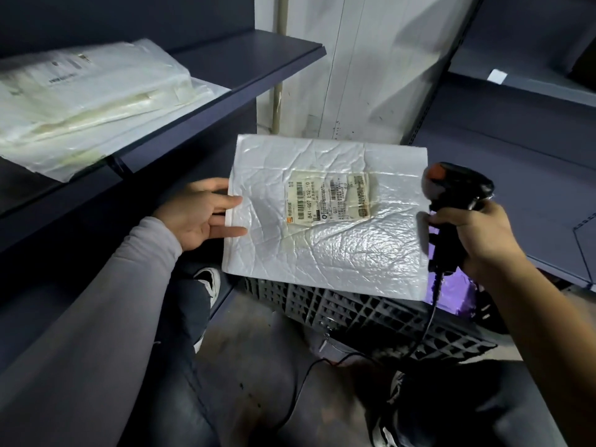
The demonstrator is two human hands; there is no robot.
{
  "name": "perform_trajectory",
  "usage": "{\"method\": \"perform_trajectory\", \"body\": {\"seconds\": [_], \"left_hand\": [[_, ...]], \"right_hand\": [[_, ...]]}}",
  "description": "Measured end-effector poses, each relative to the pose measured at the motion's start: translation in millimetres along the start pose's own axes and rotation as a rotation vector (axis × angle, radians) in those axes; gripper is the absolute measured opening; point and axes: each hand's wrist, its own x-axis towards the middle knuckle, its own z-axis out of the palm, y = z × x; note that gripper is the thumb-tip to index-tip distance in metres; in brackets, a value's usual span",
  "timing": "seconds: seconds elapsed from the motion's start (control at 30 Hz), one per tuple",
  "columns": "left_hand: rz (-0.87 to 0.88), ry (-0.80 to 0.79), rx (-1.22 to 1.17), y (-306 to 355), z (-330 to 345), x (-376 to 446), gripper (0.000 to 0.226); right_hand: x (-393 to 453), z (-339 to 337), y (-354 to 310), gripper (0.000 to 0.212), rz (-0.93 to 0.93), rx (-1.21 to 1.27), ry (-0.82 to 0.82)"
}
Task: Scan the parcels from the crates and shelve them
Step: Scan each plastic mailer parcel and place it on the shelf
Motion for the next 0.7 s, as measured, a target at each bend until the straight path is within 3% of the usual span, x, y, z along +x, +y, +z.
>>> {"method": "perform_trajectory", "body": {"seconds": [0.2, 0.33, 0.53, 0.7], "left_hand": [[0.125, 0.075, -0.053, 2.4, -3.0, 1.7, 0.019], [0.052, 0.076, -0.078, 0.9, -2.6, 2.5, 0.015], [-0.069, 0.023, 0.013, -3.7, -3.3, 4.0, 0.027], [-0.083, 0.098, 0.049, -7.8, -6.7, 11.3, 0.032]], "right_hand": [[0.6, 1.7, -3.3, 0.023, 0.005, -0.127, -0.03], [0.1, 6.8, -4.5, 0.024, 0.001, -0.224, -0.073], [-6.4, 17.7, -7.0, 0.017, -0.04, -0.225, -0.047], [-4.7, 23.5, -5.6, 0.034, -0.051, -0.272, -0.043]]}}
